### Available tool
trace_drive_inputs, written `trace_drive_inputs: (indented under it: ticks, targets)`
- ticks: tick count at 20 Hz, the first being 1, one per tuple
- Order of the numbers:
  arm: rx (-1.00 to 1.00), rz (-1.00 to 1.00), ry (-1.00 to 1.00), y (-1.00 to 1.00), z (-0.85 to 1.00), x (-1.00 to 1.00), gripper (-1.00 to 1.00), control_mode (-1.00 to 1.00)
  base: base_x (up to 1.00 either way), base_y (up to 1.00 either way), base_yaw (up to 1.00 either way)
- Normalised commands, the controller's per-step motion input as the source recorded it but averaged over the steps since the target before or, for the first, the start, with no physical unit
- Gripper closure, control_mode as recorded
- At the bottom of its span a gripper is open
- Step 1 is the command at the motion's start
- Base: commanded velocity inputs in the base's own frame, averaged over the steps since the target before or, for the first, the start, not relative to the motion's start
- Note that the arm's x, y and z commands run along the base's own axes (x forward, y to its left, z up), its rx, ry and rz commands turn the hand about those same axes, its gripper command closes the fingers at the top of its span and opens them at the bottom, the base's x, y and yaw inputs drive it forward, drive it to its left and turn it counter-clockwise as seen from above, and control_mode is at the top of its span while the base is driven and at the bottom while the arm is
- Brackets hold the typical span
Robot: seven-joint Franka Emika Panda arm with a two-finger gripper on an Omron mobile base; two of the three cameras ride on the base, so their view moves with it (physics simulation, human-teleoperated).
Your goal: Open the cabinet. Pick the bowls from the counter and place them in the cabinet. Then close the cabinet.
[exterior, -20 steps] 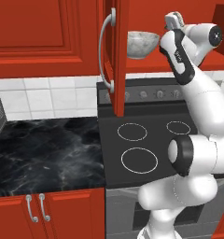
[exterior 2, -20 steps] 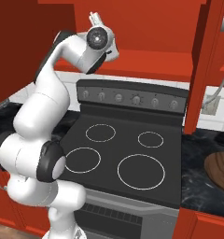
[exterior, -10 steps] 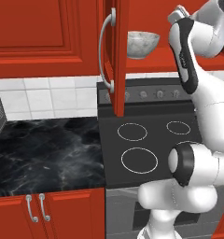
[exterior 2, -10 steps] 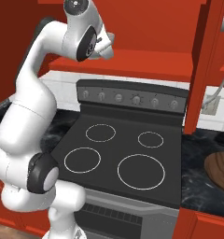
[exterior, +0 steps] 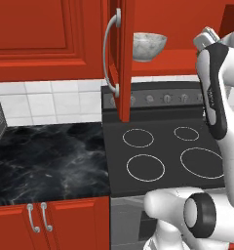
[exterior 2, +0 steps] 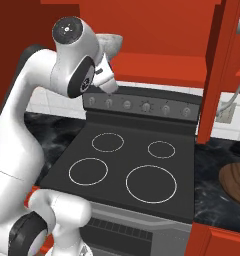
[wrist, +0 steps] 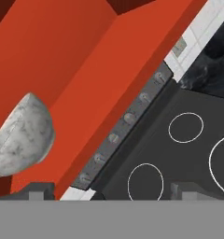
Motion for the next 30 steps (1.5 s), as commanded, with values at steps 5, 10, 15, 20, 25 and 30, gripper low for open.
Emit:
trace_drive_inputs:
  ticks: [5,10,15,20,25,30]
  targets:
    - [-0.04,-0.08,0.1,0.03,-0.71,-0.5,-1.0,-1.0,0.0,0.0,0.0]
    - [0.0,-0.07,0.14,0.0,-0.23,-0.45,-1.0,-1.0,0.0,0.0,0.0]
    - [0.0,-0.01,0.23,0.0,0.0,-0.35,-1.0,-1.0,0.0,0.0,0.0]
    - [0.0,0.0,0.12,-0.02,0.0,-0.45,-1.0,1.0,-0.18,-0.04,0.0]
    - [0.0,0.0,0.0,0.0,0.0,0.0,-1.0,1.0,-1.0,-0.18,0.0]
    - [0.0,0.0,0.0,0.0,0.0,0.0,-1.0,1.0,-1.0,-0.06,0.0]
